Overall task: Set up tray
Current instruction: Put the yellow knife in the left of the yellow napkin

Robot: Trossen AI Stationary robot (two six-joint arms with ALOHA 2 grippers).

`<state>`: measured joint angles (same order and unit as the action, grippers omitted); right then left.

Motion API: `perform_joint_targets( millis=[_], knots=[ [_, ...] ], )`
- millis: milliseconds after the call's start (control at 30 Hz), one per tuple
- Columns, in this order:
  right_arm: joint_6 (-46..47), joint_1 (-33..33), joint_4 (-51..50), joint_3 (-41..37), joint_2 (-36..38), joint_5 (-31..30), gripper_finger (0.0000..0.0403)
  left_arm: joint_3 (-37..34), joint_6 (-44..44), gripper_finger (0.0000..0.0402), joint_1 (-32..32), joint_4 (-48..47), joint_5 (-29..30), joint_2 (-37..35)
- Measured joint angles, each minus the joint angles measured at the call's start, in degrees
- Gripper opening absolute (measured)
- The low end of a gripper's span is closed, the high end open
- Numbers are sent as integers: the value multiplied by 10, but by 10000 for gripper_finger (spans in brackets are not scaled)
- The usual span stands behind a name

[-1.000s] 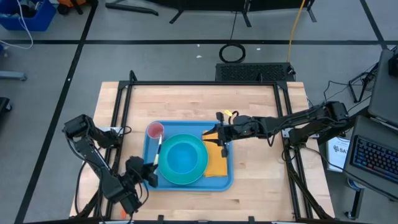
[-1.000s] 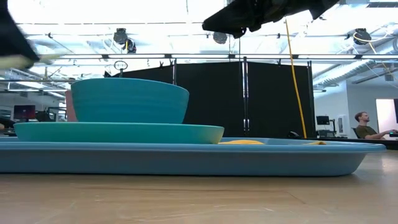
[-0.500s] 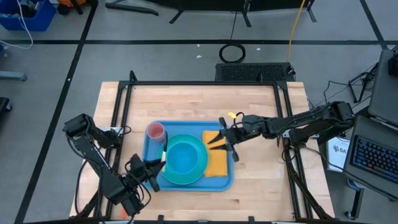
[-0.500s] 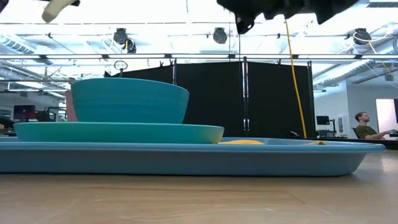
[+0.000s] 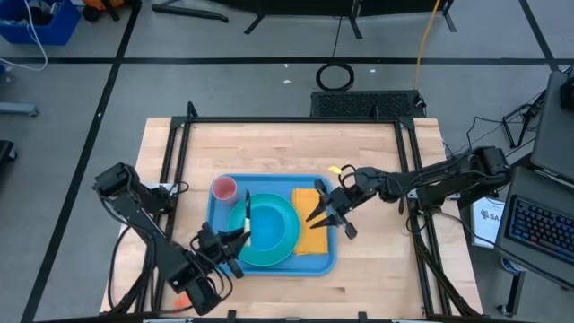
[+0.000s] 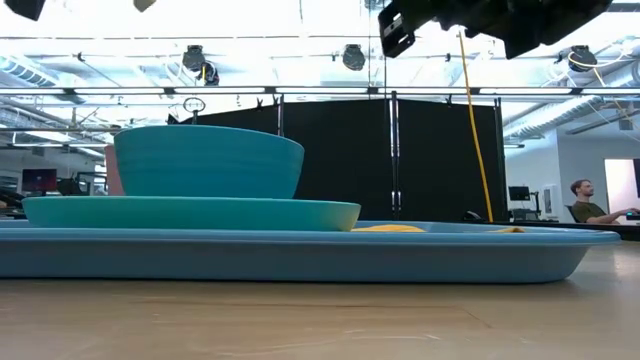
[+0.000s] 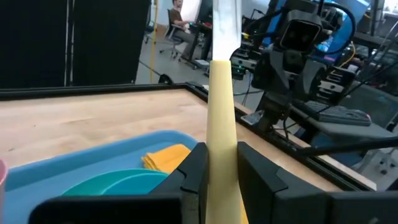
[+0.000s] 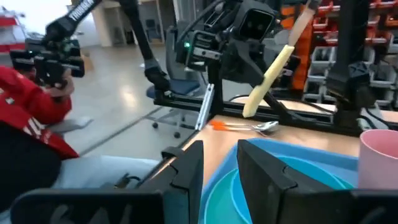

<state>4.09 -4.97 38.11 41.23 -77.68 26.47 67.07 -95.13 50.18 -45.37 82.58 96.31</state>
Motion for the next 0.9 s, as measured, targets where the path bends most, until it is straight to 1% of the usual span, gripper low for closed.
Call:
perform_joint_targets(
  millis=[100, 233, 333, 433, 533, 700, 800, 900],
  knots=[
    [8, -3, 17, 0, -12, 21, 89, 0, 125, 65, -13, 109, -7, 0],
    [13, -14, 42, 0, -27, 23, 92, 0, 316, 65, -40, 263, -58, 0],
    [12, -25, 57, 0, -41, 25, 108, 0, 421, 65, -57, 348, -74, 0],
    [14, -35, 93, 0, -56, 28, 136, 0, 507, 65, -74, 411, -116, 0],
    [16, -42, 127, 0, -66, 28, 170, 0, 585, 65, -90, 482, -158, 0],
    [-1, -42, 142, 0, -69, 22, 218, 0, 693, 65, -117, 573, -240, 0],
    [-6, -42, 158, 0, -69, 22, 232, 0, 740, 65, -133, 618, -294, 0],
    [-20, -51, 175, 0, -69, 22, 235, 0, 756, 65, -149, 632, -336, 0]
  ],
)
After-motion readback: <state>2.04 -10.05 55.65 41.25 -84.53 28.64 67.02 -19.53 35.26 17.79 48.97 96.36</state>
